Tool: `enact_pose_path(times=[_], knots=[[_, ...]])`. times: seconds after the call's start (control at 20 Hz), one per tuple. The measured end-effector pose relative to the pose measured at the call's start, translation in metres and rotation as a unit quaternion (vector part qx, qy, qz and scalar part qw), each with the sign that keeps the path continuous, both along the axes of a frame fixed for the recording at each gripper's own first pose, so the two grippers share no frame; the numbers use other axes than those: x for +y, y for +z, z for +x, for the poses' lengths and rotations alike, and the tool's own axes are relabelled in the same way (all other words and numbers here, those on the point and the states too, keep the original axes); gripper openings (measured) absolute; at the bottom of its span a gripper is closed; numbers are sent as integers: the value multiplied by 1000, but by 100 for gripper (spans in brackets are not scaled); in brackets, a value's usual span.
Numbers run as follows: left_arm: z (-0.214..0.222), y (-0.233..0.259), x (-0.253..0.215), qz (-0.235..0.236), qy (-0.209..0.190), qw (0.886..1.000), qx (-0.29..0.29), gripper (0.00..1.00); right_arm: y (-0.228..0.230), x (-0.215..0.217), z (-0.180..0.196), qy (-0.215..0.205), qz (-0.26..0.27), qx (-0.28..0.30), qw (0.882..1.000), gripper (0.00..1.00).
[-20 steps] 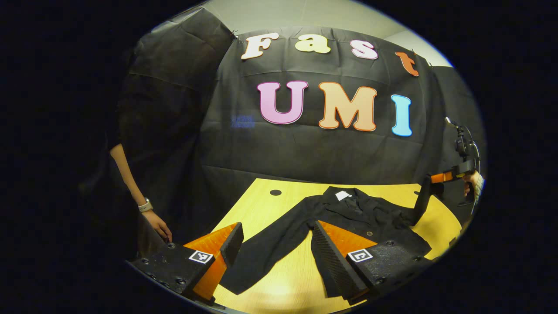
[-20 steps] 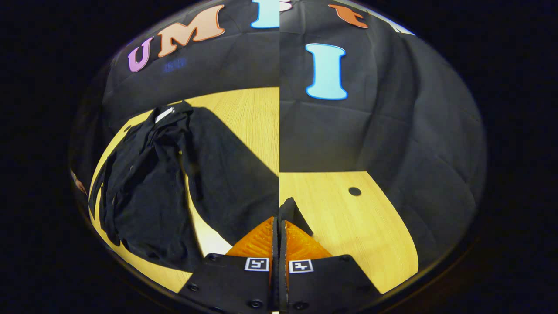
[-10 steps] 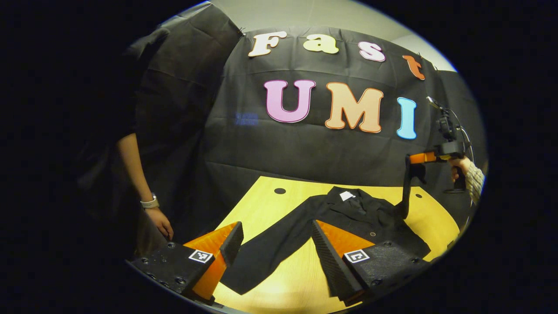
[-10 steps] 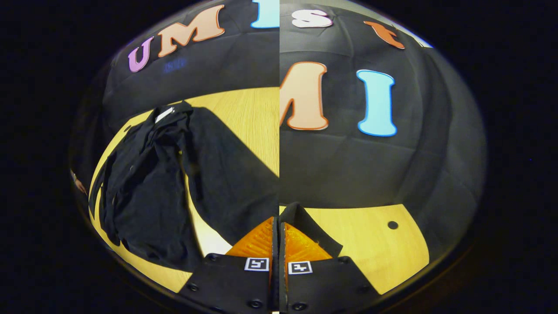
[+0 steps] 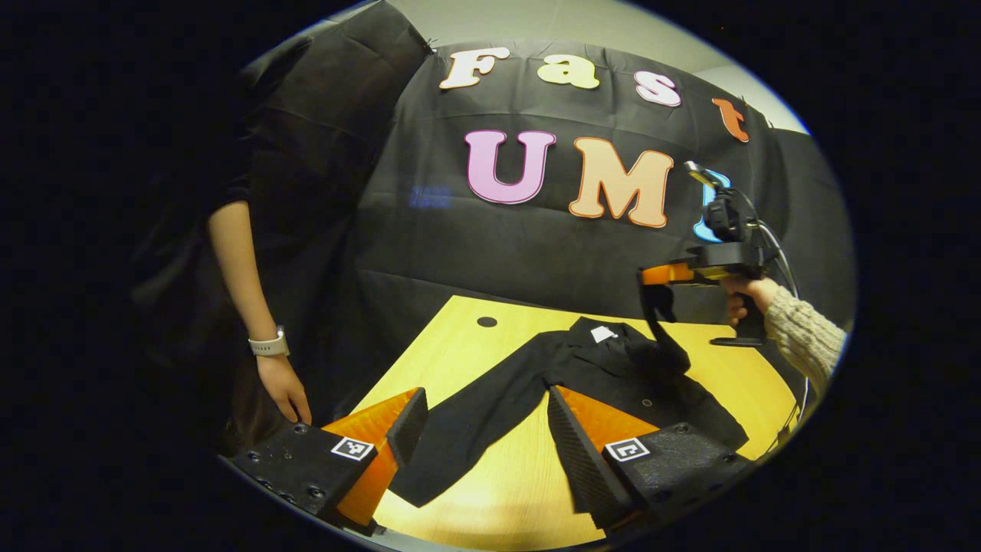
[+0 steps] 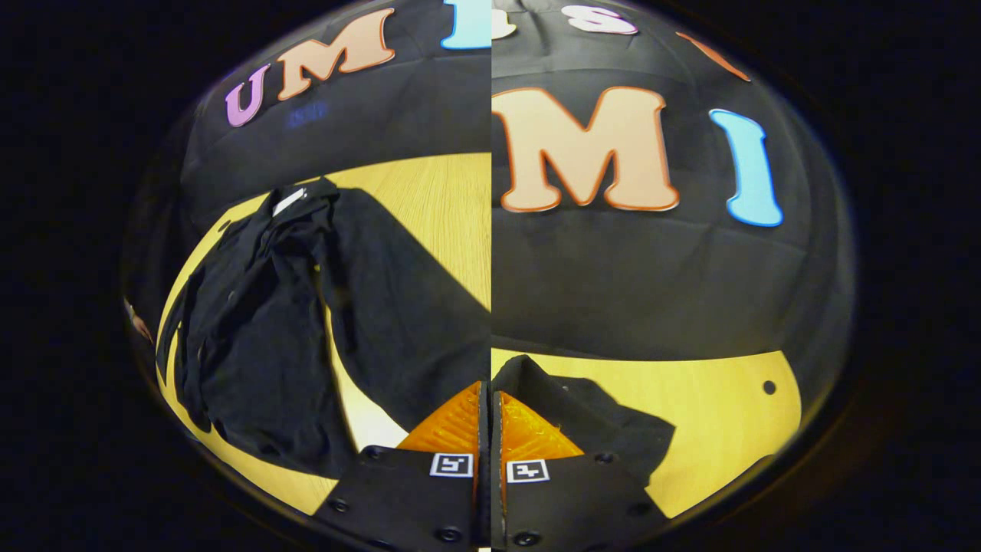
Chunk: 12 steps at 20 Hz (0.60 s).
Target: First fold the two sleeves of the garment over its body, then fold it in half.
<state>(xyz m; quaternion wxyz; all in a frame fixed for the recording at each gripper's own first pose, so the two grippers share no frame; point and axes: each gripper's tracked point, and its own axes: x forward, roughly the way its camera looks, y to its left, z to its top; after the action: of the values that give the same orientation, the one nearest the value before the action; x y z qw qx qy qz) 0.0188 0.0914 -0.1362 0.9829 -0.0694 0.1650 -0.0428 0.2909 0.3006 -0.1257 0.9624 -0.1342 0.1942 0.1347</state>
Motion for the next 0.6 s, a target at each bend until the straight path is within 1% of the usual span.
enact_pose_path(times=[0.15,0.25,0.35,0.45,0.6], knots=[[2,3,-1,16,-11,1000,-2,94,-29,31,7,18,14,23,999,2],[3,-3,0,21,-9,1000,6,94,-49,31,10,16,17,44,999,2],[1,-7,-2,9,-7,1000,13,95,-67,36,11,17,13,61,998,2],[-2,-16,-4,-4,-3,1000,23,94,-79,38,14,20,14,69,997,2],[-2,-29,-2,-9,8,999,37,94,-96,40,13,18,20,92,995,2]])
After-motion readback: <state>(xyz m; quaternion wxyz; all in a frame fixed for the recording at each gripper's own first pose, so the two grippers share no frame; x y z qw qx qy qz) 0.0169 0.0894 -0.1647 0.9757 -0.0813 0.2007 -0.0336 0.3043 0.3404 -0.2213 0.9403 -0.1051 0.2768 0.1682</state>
